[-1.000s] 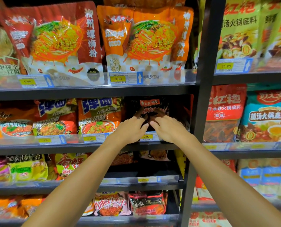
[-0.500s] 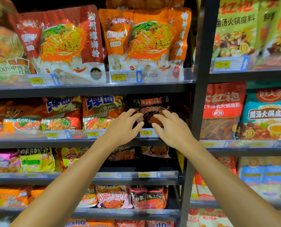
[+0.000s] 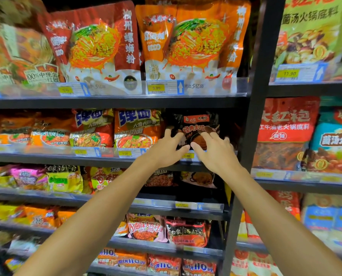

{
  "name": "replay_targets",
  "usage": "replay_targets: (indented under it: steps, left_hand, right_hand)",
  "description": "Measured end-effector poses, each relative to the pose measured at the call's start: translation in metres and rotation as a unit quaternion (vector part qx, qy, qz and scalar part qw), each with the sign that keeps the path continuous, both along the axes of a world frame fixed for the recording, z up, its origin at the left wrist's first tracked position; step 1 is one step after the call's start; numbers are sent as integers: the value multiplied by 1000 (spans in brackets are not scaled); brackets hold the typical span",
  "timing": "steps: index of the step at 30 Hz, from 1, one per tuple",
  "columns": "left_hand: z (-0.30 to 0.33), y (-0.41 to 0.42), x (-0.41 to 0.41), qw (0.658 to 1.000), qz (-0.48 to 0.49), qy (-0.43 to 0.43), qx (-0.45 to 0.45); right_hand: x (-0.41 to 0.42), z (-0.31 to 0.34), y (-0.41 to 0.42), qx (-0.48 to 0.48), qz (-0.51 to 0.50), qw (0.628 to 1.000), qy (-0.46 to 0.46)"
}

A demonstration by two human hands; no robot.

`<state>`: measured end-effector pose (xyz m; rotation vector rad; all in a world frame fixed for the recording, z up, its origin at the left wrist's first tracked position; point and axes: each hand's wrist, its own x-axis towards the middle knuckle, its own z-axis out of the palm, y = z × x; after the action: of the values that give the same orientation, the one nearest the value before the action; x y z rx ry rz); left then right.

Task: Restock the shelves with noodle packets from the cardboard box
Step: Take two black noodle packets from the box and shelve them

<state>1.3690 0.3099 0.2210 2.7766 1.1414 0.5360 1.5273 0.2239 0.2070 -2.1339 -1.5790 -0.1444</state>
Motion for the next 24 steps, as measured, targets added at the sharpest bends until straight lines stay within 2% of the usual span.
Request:
replay_targets:
  steps: [4,7,10,13,18,24]
  left_hand:
    - [-1,2,9,998,11,-19,-56]
    - [0,-1,15,996,4,-68,-58]
    - [2,-2,15,994,-11,-99,-41]
    - [1,4,12,996,-10,-81,-46]
    - [0,13,19,997,9,-36,-69]
    - [3,18,11,998,-3,-46,-41]
  right_hand:
    - [0,7,3,-32,5,999,-5]
    - [-2,10,1,-18,15,1000,7]
    - [-2,8,1,-4,-1,1000,-21]
    - [0,9,1,-18,-19,999,-44]
    - [1,11,6,-38,15,999,-13]
    - [7,10,4,-43,15,999,-10]
